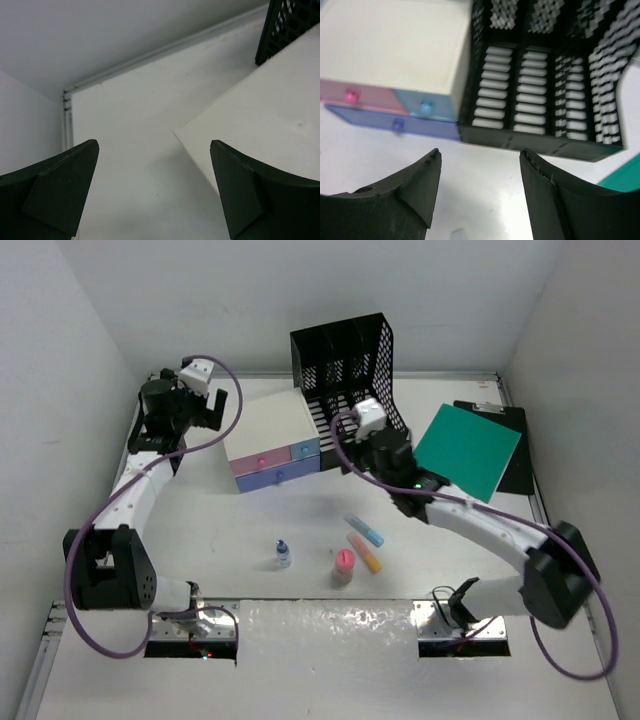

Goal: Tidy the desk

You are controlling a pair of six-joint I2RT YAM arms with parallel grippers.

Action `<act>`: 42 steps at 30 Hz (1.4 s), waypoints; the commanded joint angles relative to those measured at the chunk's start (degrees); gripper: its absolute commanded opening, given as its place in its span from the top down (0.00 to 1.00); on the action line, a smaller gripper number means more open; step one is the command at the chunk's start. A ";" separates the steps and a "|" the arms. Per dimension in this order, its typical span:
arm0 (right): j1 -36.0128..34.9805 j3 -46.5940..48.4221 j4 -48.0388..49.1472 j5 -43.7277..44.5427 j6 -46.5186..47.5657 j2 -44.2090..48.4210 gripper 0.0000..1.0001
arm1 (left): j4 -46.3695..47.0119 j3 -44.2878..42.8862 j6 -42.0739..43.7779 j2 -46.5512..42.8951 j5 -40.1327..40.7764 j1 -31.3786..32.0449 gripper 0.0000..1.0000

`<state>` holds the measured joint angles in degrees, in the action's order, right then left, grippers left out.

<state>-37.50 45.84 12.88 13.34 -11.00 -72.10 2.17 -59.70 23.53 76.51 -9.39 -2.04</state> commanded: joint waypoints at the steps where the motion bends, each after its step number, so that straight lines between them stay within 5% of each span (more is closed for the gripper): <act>1: -5.91 7.57 -8.21 7.56 -1.39 -7.95 0.37 | -6.13 -1.91 -0.15 3.20 -3.44 -0.42 0.08; 4: -10.13 13.03 -8.67 9.68 -2.79 -13.06 0.41 | -4.82 -2.43 0.38 5.22 -2.92 -0.33 0.08; 5: -11.97 14.17 -6.66 10.64 -3.40 -15.16 0.50 | -4.12 -2.96 0.64 6.27 -2.48 -0.33 0.08; 8: -15.84 18.39 -5.41 14.85 -3.41 -20.43 0.59 | -3.76 -4.27 0.55 8.47 -2.83 -0.33 0.08; 24: -21.13 35.53 1.88 17.93 -7.45 -40.22 0.52 | -3.23 -5.78 -1.73 14.63 -4.85 -0.33 0.08; 42: -23.32 38.79 10.33 30.60 -7.81 -47.96 0.63 | -0.33 -5.16 -1.47 15.42 -5.20 -0.33 0.08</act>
<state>-60.36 81.21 19.38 40.73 -18.85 -119.33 0.99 -64.10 21.98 91.20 -14.11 -2.04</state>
